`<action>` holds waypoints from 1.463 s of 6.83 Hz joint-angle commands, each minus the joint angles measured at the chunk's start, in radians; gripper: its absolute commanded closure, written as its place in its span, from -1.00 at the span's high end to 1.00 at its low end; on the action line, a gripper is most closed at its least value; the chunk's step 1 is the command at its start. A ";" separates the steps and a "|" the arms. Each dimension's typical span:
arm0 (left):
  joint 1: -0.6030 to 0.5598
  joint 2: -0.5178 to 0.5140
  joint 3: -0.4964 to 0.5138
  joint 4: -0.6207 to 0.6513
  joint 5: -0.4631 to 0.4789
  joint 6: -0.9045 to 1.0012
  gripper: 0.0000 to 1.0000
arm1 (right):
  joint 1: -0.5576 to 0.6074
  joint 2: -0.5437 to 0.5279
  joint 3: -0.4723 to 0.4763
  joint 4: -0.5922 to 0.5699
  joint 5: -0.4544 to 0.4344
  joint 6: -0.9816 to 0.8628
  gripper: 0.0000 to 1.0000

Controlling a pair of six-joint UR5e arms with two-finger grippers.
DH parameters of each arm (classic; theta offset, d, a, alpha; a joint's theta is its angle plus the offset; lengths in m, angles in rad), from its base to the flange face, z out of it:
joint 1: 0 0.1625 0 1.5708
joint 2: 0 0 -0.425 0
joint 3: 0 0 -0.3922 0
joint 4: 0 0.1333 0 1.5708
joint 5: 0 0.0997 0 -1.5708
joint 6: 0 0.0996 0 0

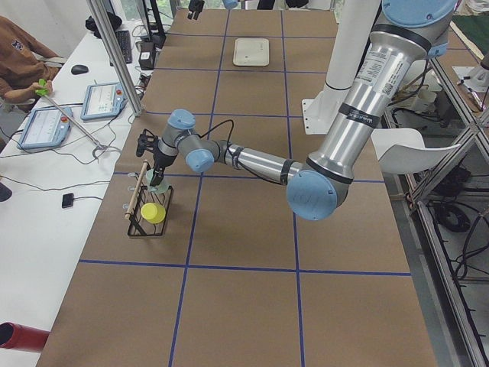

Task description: Left arm grabs green cup and hands to right arm on tray

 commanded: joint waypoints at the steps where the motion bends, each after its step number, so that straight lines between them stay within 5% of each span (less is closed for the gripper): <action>1: -0.026 -0.003 -0.006 0.000 -0.006 0.040 -0.66 | 0.000 0.007 0.004 -0.001 0.043 0.000 0.98; 3: -0.026 -0.003 -0.013 0.000 -0.009 0.048 -0.67 | 0.003 0.010 0.007 0.005 0.116 0.000 0.98; 7: -0.060 0.011 -0.098 0.022 -0.163 0.048 -0.71 | 0.018 0.062 0.008 0.023 0.299 0.000 0.98; 10: -0.107 0.011 -0.174 0.091 -0.161 0.048 -0.74 | 0.020 0.073 0.079 0.056 0.321 -0.005 0.98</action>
